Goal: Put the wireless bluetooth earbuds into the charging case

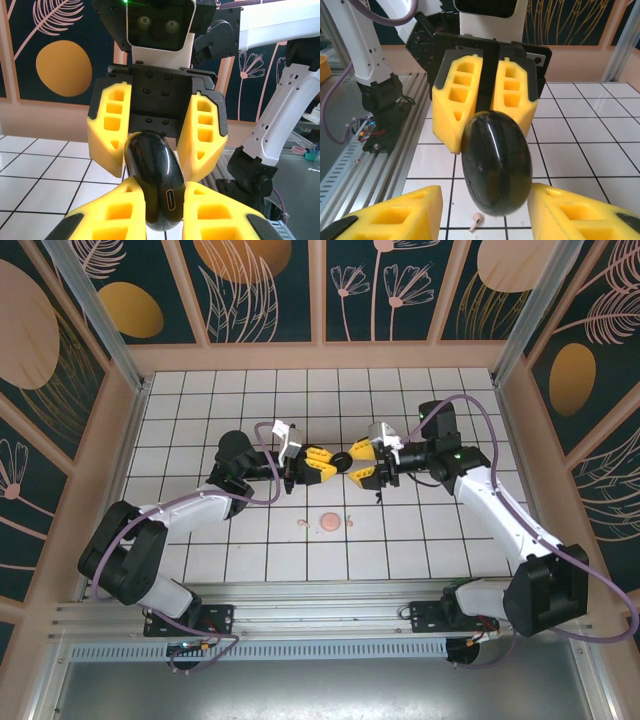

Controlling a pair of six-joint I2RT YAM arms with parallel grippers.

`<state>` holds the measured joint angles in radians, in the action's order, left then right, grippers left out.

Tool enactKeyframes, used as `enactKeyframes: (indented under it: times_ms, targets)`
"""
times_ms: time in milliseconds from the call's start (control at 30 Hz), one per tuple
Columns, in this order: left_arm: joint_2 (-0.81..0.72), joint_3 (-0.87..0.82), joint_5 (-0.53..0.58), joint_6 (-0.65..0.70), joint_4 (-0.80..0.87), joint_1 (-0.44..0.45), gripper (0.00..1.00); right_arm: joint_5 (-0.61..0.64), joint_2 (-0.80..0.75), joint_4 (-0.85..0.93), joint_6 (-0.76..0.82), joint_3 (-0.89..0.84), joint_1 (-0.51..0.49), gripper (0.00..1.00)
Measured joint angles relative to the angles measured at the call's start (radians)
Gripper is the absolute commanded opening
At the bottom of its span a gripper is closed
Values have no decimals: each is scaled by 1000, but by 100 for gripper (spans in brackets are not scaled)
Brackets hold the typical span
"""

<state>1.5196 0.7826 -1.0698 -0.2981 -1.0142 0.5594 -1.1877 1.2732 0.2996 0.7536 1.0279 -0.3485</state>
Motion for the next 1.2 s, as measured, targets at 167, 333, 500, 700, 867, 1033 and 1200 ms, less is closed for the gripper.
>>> enactKeyframes:
  times_ms: [167, 333, 500, 700, 867, 1033, 1200]
  targets:
    - [0, 0, -6, -3, 0, 0, 9, -10, 23, -4, 0, 10, -7, 31]
    - [-3, 0, -19, 2, 0, 0, 17, -11, 29, 6, -3, 18, -5, 15]
    - [-16, 3, 8, 66, 77, 0, 43, 24, 26, 28, 8, 22, -11, 14]
    - [-61, 87, 111, 330, 450, 3, 45, 298, -33, 109, 47, 23, -55, 13]
    - [-88, 158, 179, 542, 702, 3, 46, 533, -68, 176, 87, 45, -135, 13]
    - [-90, 164, 193, 658, 840, 3, 46, 636, -66, 203, 109, 76, -185, 14]
    - [-90, 183, 193, 713, 911, 3, 46, 676, -45, 217, 125, 103, -233, 14]
